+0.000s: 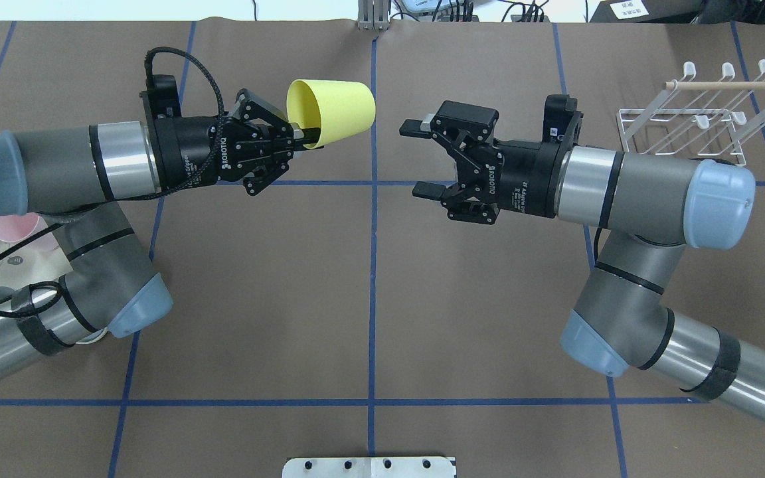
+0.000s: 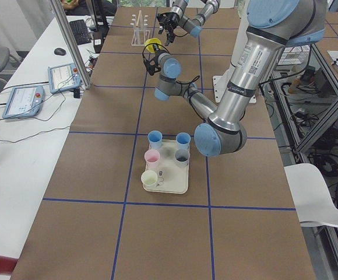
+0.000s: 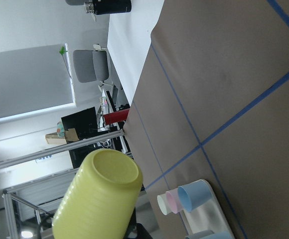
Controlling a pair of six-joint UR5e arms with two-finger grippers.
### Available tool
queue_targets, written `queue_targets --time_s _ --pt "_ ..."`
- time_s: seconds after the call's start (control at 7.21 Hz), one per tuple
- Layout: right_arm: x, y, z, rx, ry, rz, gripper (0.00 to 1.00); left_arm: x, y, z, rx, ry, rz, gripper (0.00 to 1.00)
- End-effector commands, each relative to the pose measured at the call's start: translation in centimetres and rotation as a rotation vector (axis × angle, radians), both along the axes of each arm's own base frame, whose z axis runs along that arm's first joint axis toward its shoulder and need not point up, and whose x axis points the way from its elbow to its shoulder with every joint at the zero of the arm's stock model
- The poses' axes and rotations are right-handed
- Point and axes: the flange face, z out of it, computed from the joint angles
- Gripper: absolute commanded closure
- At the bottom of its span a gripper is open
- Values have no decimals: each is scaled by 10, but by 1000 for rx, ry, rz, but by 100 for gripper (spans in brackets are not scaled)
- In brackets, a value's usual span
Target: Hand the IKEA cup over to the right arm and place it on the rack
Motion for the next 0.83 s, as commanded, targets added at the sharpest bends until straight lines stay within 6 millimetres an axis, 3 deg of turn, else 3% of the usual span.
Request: queue_targets --time_s 0.0,0.42,0.69 --pt "2 1 -7 -70 -102 -19 2 8 14 0 -17 66 45 100" --pt "-2 2 -7 -110 -146 -19 2 15 28 -8 -14 102 84 100" --pt "-4 3 -7 -111 -146 -23 2 32 43 -23 -16 135 110 100"
